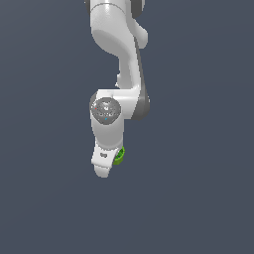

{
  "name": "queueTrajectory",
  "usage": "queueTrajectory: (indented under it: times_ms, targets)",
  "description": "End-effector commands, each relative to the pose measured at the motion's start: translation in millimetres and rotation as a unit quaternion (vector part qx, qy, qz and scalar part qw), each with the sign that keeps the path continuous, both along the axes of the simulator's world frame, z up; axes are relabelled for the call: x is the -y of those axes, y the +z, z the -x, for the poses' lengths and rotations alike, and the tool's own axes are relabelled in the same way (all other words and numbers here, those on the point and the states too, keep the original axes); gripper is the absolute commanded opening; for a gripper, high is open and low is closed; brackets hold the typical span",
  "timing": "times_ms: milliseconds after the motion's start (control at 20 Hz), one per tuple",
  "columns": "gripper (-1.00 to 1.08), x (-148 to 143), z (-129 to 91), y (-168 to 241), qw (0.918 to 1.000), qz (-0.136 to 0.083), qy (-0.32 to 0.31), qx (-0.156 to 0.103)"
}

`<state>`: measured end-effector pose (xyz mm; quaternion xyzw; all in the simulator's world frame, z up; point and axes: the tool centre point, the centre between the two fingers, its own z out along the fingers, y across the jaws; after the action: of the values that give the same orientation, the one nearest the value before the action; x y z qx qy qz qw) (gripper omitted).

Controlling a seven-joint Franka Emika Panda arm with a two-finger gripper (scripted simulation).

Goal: Pick up the object and move it to a goal position.

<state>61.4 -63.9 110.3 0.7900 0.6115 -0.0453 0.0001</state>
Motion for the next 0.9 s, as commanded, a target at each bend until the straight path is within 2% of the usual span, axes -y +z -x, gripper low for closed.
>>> queueTrajectory:
  times_ms: [0, 400, 850]
  targets:
    - [0.28, 2, -1, -2, 0.9998, -0.002, 0.022, -0.003]
    - [0.28, 6, -4, -7, 0.9983, -0.004, 0.058, -0.007]
    - [0.28, 7, -3, -19, 0.9982, -0.005, 0.060, -0.007]
